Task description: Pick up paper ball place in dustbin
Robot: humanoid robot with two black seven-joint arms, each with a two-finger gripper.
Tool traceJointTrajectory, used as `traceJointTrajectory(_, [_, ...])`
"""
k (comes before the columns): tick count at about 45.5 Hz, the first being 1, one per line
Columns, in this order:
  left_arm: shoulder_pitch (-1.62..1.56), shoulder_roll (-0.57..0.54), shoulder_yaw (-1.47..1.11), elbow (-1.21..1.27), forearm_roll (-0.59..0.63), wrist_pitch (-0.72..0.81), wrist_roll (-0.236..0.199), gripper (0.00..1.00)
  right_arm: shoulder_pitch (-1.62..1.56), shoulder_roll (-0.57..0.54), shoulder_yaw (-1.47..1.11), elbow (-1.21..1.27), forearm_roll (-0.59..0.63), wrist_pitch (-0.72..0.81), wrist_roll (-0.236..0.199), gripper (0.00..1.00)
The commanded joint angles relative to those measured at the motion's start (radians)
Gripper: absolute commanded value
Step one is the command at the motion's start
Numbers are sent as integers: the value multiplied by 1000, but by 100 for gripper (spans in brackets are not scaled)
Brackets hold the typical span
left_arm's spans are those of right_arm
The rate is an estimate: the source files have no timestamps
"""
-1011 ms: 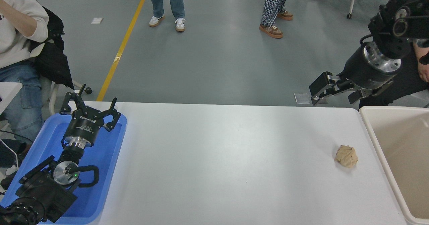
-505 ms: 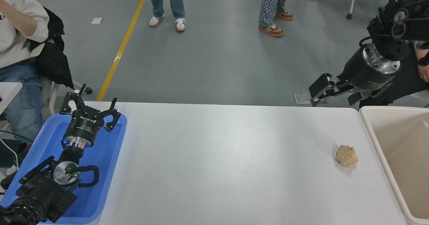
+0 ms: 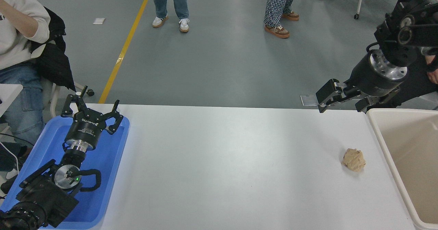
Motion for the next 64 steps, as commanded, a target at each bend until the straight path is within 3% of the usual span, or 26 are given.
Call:
traceJointTrajectory(1, [0, 0, 0, 0, 1, 0, 0, 100, -1, -20, -6, -1, 1, 2, 1, 100])
traceJointTrajectory(29, [0, 0, 0, 0, 1, 0, 0, 100, -53, -36, -77, -53, -9, -29, 1, 100])
traceJointTrajectory(38, [0, 0, 0, 0, 1, 0, 0, 100, -237, -36, -81, -125, -23, -288, 1, 100])
traceJointTrajectory(47, [0, 0, 0, 0, 1, 0, 0, 100, -374, -36, -63, -152, -24, -415, 1, 100])
traceJointTrajectory(55, [0, 0, 0, 0, -1, 0, 2, 100, -573, -25, -26, -292, -21, -631, 3, 100])
traceJointTrajectory(64, [0, 0, 0, 0, 1, 0, 0, 100, -756, 0, 44, -424, -12, -737, 3, 100])
